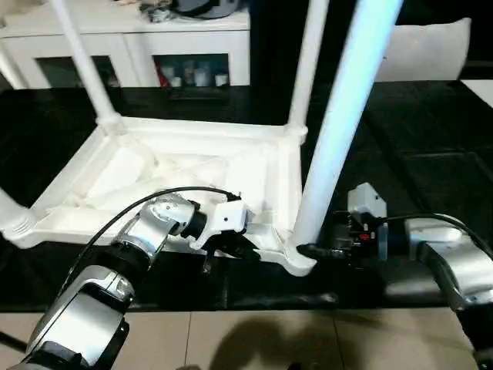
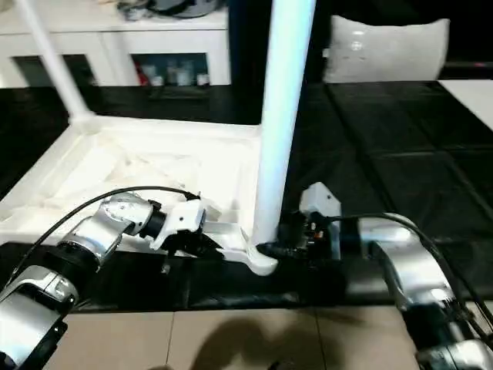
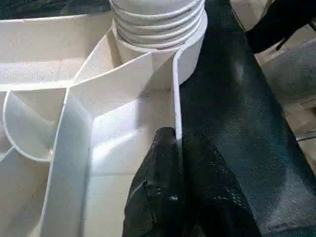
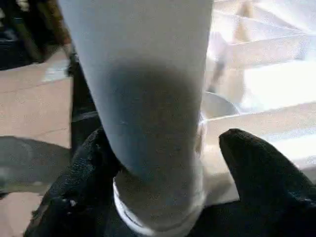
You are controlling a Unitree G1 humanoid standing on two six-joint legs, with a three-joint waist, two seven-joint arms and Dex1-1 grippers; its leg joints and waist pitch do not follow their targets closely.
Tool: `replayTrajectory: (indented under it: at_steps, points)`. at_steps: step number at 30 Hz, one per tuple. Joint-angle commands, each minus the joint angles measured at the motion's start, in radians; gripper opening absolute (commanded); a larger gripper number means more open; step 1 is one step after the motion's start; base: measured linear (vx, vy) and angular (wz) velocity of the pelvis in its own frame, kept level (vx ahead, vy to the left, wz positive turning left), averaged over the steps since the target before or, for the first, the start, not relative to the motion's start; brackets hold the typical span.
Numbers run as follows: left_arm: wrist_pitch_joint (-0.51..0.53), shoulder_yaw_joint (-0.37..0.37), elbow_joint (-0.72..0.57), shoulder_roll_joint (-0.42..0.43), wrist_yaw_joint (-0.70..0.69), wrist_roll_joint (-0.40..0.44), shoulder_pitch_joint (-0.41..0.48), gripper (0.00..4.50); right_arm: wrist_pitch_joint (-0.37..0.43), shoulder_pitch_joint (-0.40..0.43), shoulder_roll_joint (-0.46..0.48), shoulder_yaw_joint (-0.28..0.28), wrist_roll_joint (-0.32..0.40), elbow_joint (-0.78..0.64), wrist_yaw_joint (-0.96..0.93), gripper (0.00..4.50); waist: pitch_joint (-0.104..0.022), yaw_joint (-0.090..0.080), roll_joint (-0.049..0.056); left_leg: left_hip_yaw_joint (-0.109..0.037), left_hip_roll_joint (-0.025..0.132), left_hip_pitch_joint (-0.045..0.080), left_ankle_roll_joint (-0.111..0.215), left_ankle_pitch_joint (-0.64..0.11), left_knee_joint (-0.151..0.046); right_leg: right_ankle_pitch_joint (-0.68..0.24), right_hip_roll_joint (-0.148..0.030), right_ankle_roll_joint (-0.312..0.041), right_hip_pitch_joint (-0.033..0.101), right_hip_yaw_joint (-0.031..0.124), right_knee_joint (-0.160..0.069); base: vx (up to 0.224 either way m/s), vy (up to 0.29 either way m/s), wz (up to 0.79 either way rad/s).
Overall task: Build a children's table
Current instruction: Rotate leg to tighten
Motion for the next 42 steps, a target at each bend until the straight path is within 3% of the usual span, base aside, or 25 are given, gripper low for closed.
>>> replayTrajectory:
  at_steps: [1,9,16,21,23,24,25,26,27,29,30,32,33,34,35,36,37,38,39,40,42]
  points:
    - [-0.012,-0.024,-0.007,-0.002,-0.037,0.017,0.023,0.0,0.001,-0.019,0.0,0.007,0.008,0.012,0.022,3.23,-0.075,0.006,-0.02,0.014,0.013,-0.014,0.122,-0.099,-0.061,-0.267,-0.047,-0.194,0.074,0.044,-0.056,0.0,0.0,0.0]
    - [-0.012,-0.019,-0.01,-0.002,-0.04,0.02,0.027,0.0,0.011,-0.045,0.015,0.024,0.019,0.049,0.065,2.49,-0.074,0.016,-0.021,0.016,0.012,-0.011,0.103,-0.115,-0.063,-0.306,-0.047,-0.177,0.074,0.045,-0.061,0.0,0.0,0.0]
    - [0.015,-0.01,-0.017,-0.011,-0.054,0.004,0.033,0.0,0.046,-0.021,0.029,0.016,0.041,0.016,0.063,2.16,-0.074,0.015,-0.017,0.015,0.012,-0.011,0.097,-0.12,-0.064,-0.31,-0.046,-0.173,0.075,0.045,-0.063,0.0,0.0,0.0]
    - [0.086,-0.002,-0.055,-0.034,-0.003,0.001,0.041,0.0,0.103,0.018,0.07,0.018,0.003,-0.05,-0.088,2.09,-0.069,0.011,-0.016,0.015,0.01,-0.01,0.081,-0.136,-0.068,-0.355,-0.045,-0.152,0.073,0.044,-0.07,0.0,0.0,0.0]
    - [0.22,0.02,-0.109,-0.09,0.105,-0.008,0.047,0.0,0.178,-0.003,0.177,-0.016,-0.072,-0.036,-0.353,2.06,-0.059,-0.007,-0.013,0.012,0.003,-0.007,0.045,-0.188,-0.073,-0.476,-0.045,-0.113,0.071,0.036,-0.082,0.0,0.0,0.0]
    - [0.243,0.026,-0.117,-0.105,0.137,-0.007,0.048,0.0,0.196,-0.01,0.199,-0.021,-0.091,-0.031,-0.408,2.03,-0.052,-0.022,-0.004,0.01,-0.007,0.001,0.025,-0.239,-0.07,-0.577,-0.042,-0.075,0.066,0.023,-0.1,0.0,0.0,0.0]
    - [0.25,0.028,-0.119,-0.11,0.148,-0.006,0.048,0.0,0.202,-0.012,0.206,-0.022,-0.097,-0.03,-0.425,2.03,-0.052,-0.031,-0.009,0.009,-0.009,0.002,0.019,-0.258,-0.068,-0.611,-0.042,-0.054,0.067,0.018,-0.107,0.0,0.0,0.0]
    - [0.269,0.034,-0.124,-0.125,0.187,0.0,0.047,0.0,0.217,-0.018,0.227,-0.027,-0.109,-0.026,-0.468,2.02,-0.055,-0.043,-0.011,0.005,-0.015,0.001,0.023,-0.27,-0.064,-0.639,-0.042,-0.027,0.069,0.011,-0.115,0.0,0.0,0.0]
    - [0.297,0.043,-0.127,-0.153,0.25,0.012,0.044,0.0,0.24,-0.028,0.266,-0.033,-0.117,-0.021,-0.53,2.02,-0.054,-0.048,-0.009,0.005,-0.014,0.0,0.027,-0.274,-0.064,-0.643,-0.04,-0.02,0.066,0.01,-0.119,0.0,0.0,0.0]
    - [0.352,0.059,-0.134,-0.197,0.341,0.025,0.038,0.0,0.259,-0.045,0.325,-0.038,-0.131,-0.01,-0.623,1.99,-0.053,-0.076,-0.007,0.002,-0.015,0.003,0.03,-0.306,-0.062,-0.644,-0.037,-0.011,0.064,-0.005,-0.13,0.0,0.0,0.0]
    - [0.368,0.066,-0.131,-0.219,0.387,0.034,0.03,0.0,0.258,-0.063,0.363,-0.048,-0.146,0.017,-0.694,1.99,-0.053,-0.079,-0.007,0.0,-0.016,0.007,0.034,-0.315,-0.061,-0.651,-0.038,-0.006,0.063,-0.011,-0.135,0.0,0.0,0.0]
    - [0.389,0.072,-0.128,-0.245,0.446,0.049,0.019,0.0,0.251,-0.091,0.415,-0.063,-0.179,0.063,-0.799,1.97,-0.051,-0.105,-0.001,-0.002,-0.018,0.01,0.047,-0.357,-0.053,-0.68,-0.038,0.026,0.061,-0.035,-0.154,0.0,0.0,0.0]
    - [0.405,0.075,-0.131,-0.257,0.474,0.059,0.015,0.0,0.25,-0.103,0.44,-0.071,-0.2,0.082,-0.848,1.97,-0.051,-0.112,0.005,-0.006,-0.014,0.016,0.047,-0.373,-0.056,-0.671,-0.041,0.023,0.062,-0.043,-0.157,0.0,0.0,0.0]
    - [0.41,0.077,-0.131,-0.266,0.495,0.067,0.01,0.0,0.234,-0.111,0.46,-0.082,-0.19,0.098,-0.855,1.97,-0.051,-0.132,0.01,-0.016,-0.004,0.014,0.046,-0.418,-0.064,-0.636,-0.041,0.024,0.073,-0.057,-0.161,0.0,0.0,0.0]
    - [0.414,0.079,-0.132,-0.271,0.513,0.073,0.005,0.0,0.223,-0.115,0.475,-0.089,-0.177,0.104,-0.852,1.97,-0.051,-0.142,0.015,-0.027,0.01,0.01,0.053,-0.462,-0.075,-0.582,-0.044,0.024,0.087,-0.059,-0.155,0.0,0.0,0.0]
    - [0.415,0.079,-0.132,-0.272,0.514,0.074,0.005,0.0,0.221,-0.116,0.477,-0.091,-0.173,0.105,-0.85,2.32,-0.049,-0.147,0.016,-0.031,0.016,0.008,0.054,-0.488,-0.082,-0.566,-0.046,0.022,0.091,-0.059,-0.15,0.0,0.0,0.0]
    - [0.417,0.08,-0.133,-0.274,0.522,0.076,0.003,0.0,0.216,-0.117,0.483,-0.095,-0.164,0.107,-0.843,2.32,-0.043,-0.154,0.018,-0.035,0.021,0.014,0.052,-0.541,-0.09,-0.565,-0.046,0.021,0.091,-0.057,-0.149,0.0,0.0,0.0]
    - [0.404,0.085,-0.128,-0.262,0.536,0.091,-0.001,0.0,0.183,-0.108,0.47,-0.096,-0.168,0.093,-0.82,2.53,-0.047,-0.16,0.013,-0.03,0.005,0.022,0.044,-0.528,-0.078,-0.589,-0.053,0.017,0.084,-0.057,-0.156,0.0,0.0,0.0]
    - [0.399,0.086,-0.126,-0.256,0.538,0.096,0.0,0.0,0.173,-0.103,0.461,-0.097,-0.169,0.089,-0.811,2.66,-0.049,-0.162,0.011,-0.027,-0.004,0.022,0.043,-0.502,-0.073,-0.599,-0.056,0.013,0.082,-0.057,-0.159,0.0,0.0,0.0]
    - [0.397,0.087,-0.126,-0.253,0.539,0.097,0.0,0.0,0.169,-0.101,0.458,-0.097,-0.169,0.087,-0.808,2.69,-0.05,-0.164,0.009,-0.026,-0.011,0.012,0.049,-0.46,-0.072,-0.605,-0.059,0.007,0.085,-0.059,-0.16,0.0,0.0,0.0]
    - [0.374,0.089,-0.123,-0.228,0.531,0.108,0.005,0.0,0.135,-0.083,0.424,-0.109,-0.167,0.072,-0.77,2.89,-0.052,-0.164,0.01,-0.023,-0.012,0.01,0.058,-0.423,-0.07,-0.595,-0.063,-0.006,0.082,-0.054,-0.156,0.0,0.0,0.0]
